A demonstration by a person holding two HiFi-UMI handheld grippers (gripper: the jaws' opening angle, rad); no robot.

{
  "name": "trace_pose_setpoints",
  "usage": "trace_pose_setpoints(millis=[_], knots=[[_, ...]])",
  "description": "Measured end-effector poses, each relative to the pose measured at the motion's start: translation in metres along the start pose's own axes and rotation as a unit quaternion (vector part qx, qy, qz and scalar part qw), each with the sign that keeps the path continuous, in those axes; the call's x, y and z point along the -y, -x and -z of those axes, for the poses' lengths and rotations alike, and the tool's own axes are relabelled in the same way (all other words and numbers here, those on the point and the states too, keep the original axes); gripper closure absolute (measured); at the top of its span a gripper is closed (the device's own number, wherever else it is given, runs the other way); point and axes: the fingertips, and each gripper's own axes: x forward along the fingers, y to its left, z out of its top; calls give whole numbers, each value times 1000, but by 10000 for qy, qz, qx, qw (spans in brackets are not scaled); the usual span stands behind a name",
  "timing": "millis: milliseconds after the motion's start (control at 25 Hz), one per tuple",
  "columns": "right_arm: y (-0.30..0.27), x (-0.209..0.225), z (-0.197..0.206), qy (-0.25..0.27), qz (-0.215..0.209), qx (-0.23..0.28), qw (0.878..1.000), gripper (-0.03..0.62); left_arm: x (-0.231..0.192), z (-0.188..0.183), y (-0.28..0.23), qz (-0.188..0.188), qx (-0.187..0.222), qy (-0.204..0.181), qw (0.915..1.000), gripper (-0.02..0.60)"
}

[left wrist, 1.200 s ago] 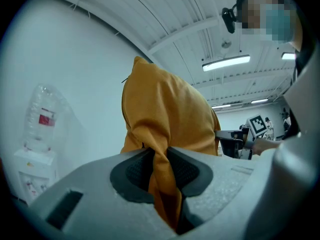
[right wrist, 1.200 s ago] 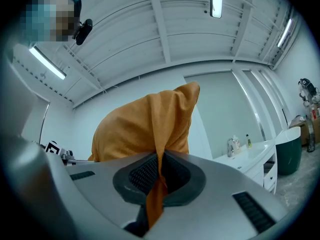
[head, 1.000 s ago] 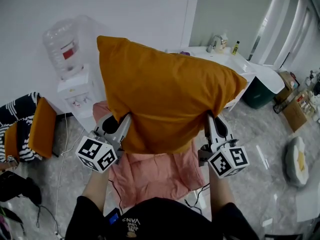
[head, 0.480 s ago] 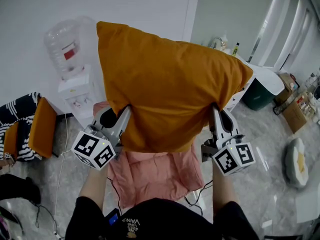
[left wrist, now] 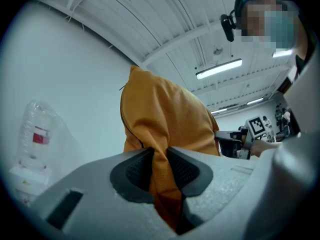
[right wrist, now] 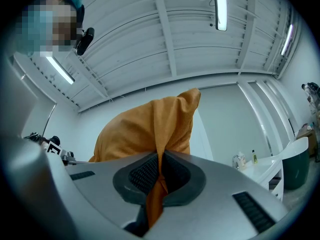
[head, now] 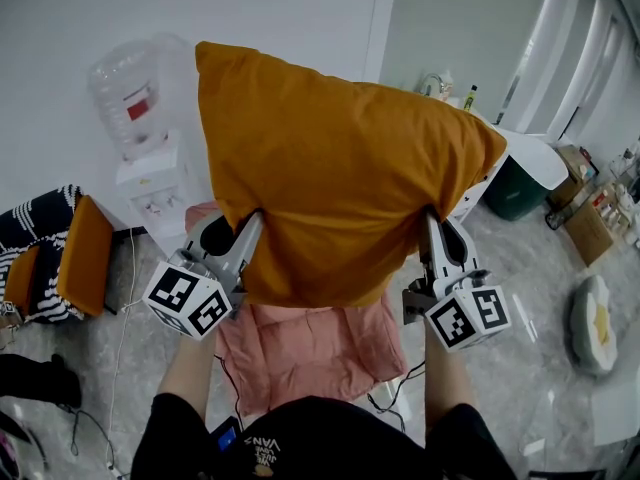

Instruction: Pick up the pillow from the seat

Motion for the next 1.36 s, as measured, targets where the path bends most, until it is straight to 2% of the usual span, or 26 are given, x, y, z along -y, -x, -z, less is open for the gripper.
trace_pose_setpoints(millis=[680, 1360], knots=[[19, 3, -1, 69, 68, -6, 10000, 583, 16, 2, 4, -21, -34, 56, 10000, 494], [42, 5, -4, 68, 174, -78, 9998, 583, 35, 2, 9, 123, -104, 30, 9999, 494]])
